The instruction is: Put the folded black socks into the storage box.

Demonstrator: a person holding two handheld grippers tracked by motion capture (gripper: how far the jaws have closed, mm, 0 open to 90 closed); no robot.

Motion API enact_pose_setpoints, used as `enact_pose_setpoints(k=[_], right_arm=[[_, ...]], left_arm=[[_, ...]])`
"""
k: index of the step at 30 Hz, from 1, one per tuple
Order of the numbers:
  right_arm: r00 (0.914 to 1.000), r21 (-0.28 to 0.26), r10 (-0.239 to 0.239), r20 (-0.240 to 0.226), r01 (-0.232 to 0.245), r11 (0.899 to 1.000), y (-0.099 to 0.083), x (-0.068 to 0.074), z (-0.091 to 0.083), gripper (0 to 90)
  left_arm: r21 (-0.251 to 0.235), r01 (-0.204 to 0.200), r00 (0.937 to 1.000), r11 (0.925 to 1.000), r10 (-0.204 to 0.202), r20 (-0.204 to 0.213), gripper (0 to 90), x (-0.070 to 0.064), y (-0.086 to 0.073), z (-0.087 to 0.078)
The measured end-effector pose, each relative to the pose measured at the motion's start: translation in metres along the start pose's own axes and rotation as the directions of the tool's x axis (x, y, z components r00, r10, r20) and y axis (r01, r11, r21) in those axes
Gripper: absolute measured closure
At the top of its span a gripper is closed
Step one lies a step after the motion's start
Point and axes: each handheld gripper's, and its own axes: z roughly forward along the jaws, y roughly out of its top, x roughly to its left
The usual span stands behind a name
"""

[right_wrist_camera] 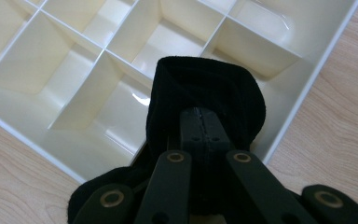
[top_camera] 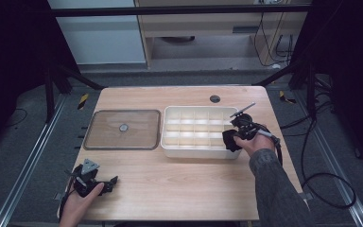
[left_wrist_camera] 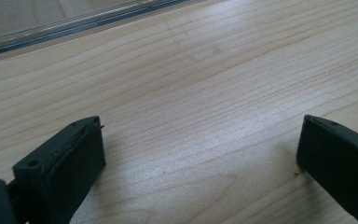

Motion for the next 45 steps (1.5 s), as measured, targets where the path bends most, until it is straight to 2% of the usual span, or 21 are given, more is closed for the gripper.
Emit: enact_pose_setpoints(k=[9,17,27,30,39,45], right_arm=[[0.9999,0.010,-0.017,0.004,0.017,1.000,-0.002,0.002,0.004,90.0],[0.9998,0.022,0.001,-0.022,-0.001,1.000,-0.009,0.003,0.010,90.0],[0.9999,0.030,-0.006,-0.016,0.006,1.000,-0.010,0.003,0.012,90.0],[0.9998,0.033,0.006,-0.020,-0.005,0.999,-0.010,0.004,0.012,90.0],[0.9998,0.028,0.002,-0.019,-0.001,1.000,-0.011,0.003,0.013,90.0],[0.9998,0.045,0.014,-0.016,-0.013,0.999,-0.011,0.005,0.015,90.0]], left_arm=[[-0.002,0.002,1.0000,1.0000,-0.002,0.000,0.2,-0.001,0.000,0.000],[0.000,-0.001,1.0000,1.0000,0.001,0.000,0.2,-0.001,0.000,0.000],[-0.002,-0.002,1.0000,1.0000,0.002,0.002,0.2,-0.001,0.000,0.000],[-0.001,-0.005,1.0000,1.0000,0.005,0.003,0.1,-0.001,0.000,0.000],[-0.001,-0.005,1.0000,1.0000,0.005,0.005,0.1,-0.001,0.000,0.000],[0.000,-0.006,1.0000,1.0000,0.006,0.005,0.1,-0.002,0.000,0.000]])
